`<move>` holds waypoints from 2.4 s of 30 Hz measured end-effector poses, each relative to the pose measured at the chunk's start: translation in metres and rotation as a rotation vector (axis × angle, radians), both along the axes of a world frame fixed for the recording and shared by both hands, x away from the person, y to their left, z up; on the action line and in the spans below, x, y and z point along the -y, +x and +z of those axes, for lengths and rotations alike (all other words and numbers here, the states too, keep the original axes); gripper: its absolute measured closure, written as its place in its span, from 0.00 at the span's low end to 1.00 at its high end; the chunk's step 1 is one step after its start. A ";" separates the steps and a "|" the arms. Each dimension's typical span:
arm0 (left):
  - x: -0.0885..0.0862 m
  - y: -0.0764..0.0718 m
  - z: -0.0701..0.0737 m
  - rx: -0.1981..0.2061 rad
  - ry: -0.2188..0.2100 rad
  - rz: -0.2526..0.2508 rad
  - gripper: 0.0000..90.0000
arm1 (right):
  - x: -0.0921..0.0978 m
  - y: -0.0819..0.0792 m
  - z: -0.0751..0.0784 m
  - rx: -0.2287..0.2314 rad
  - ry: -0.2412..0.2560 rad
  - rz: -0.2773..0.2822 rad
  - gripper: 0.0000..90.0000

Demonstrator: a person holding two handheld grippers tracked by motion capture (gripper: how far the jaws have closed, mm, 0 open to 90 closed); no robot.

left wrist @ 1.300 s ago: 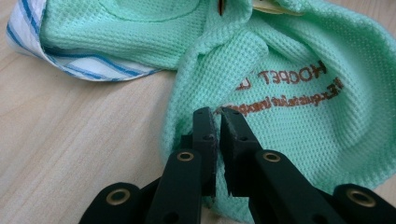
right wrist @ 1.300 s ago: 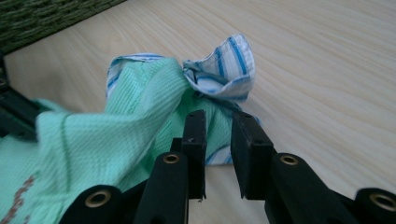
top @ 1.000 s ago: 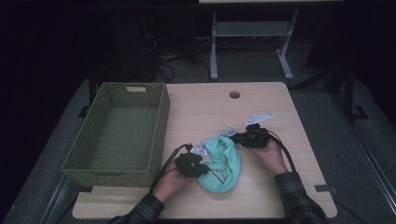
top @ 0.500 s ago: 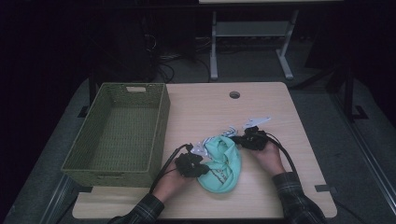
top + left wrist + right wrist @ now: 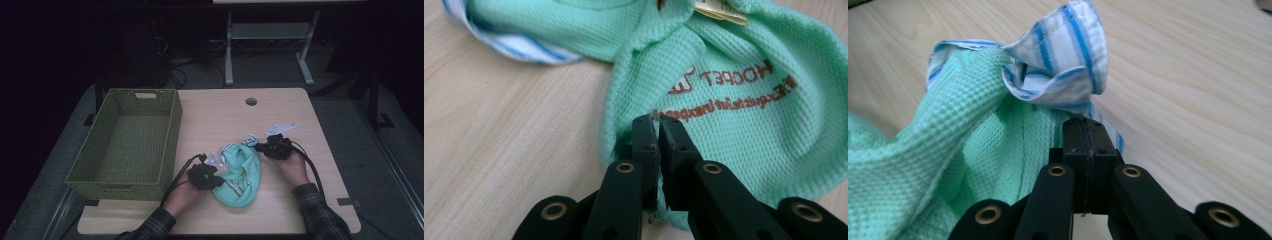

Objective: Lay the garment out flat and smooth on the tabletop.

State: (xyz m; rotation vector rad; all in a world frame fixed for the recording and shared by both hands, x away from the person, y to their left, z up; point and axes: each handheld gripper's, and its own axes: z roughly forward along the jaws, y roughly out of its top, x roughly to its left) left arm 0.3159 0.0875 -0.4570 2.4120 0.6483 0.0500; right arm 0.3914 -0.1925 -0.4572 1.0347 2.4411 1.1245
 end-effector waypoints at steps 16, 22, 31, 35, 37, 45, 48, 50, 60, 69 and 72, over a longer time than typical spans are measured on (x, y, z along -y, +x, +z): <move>0.001 -0.001 0.000 0.005 0.001 0.008 0.96 | 0.049 0.004 0.000 -0.002 -0.009 -0.139 1.00; 0.001 -0.001 0.000 0.005 0.001 0.011 0.96 | 0.055 0.007 -0.010 -0.031 -0.039 -0.157 1.00; 0.001 0.000 0.005 -0.024 -0.049 0.017 0.87 | 0.060 0.000 -0.001 -0.022 0.025 -0.157 0.87; -0.001 0.000 0.016 0.000 -0.096 0.034 0.87 | 0.069 -0.008 0.008 -0.016 0.058 -0.161 0.85; -0.003 0.003 0.020 0.019 -0.102 0.043 0.87 | 0.073 -0.015 0.010 -0.017 0.067 -0.159 0.85; 0.001 0.029 0.032 0.049 -0.137 0.089 0.93 | 0.077 -0.041 0.017 -0.013 0.091 -0.124 0.88; 0.007 0.040 0.031 0.054 -0.131 0.082 0.92 | 0.073 -0.051 0.016 -0.021 0.092 -0.099 0.88; 0.013 0.046 0.029 0.053 -0.132 0.074 0.92 | 0.069 -0.057 0.016 -0.026 0.092 -0.081 0.88; 0.046 0.071 0.013 0.045 -0.114 0.022 0.88 | 0.047 -0.080 0.011 -0.066 0.086 0.021 0.95; 0.060 0.077 -0.001 0.033 -0.084 0.001 0.77 | 0.027 -0.092 0.002 -0.112 0.082 0.088 0.82; 0.063 0.076 -0.005 0.043 -0.063 0.006 0.74 | 0.020 -0.095 -0.002 -0.117 0.058 0.091 0.79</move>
